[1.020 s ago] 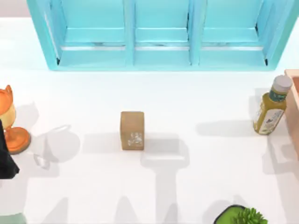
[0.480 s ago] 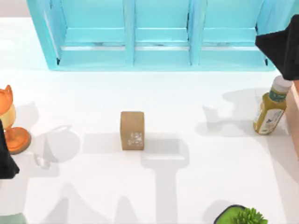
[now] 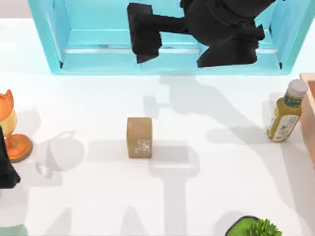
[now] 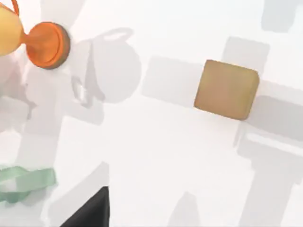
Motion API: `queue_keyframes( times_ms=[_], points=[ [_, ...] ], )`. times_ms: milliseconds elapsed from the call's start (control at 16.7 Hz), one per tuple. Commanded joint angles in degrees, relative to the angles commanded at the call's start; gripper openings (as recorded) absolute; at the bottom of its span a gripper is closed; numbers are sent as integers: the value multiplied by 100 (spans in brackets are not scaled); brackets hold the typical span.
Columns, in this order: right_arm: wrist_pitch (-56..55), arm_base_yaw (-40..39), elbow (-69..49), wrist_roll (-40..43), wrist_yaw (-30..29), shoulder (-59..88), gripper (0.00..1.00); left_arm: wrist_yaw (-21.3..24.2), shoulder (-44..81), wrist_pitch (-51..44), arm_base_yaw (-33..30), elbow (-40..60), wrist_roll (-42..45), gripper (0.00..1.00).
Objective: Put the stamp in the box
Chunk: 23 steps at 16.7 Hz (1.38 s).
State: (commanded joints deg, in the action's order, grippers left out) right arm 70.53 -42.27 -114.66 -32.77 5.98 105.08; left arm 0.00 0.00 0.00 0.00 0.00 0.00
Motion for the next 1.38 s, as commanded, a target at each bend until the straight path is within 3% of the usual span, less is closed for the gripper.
queue_keyframes(
  times_ms=[360,660,960,1380],
  points=[
    [1551,-480,-2463,-893,-388,2645,100,0,0,0,0,0,0,100],
    [2213,-545,-3840,-1394,-818,3974,100,0,0,0,0,0,0,100],
    [2433,-525,-4400,-1601,-1047,4481,100,0,0,0,0,0,0,100],
    [2357,-514,-4310,-1593,-1043,4468,100,0,0,0,0,0,0,100]
  ],
)
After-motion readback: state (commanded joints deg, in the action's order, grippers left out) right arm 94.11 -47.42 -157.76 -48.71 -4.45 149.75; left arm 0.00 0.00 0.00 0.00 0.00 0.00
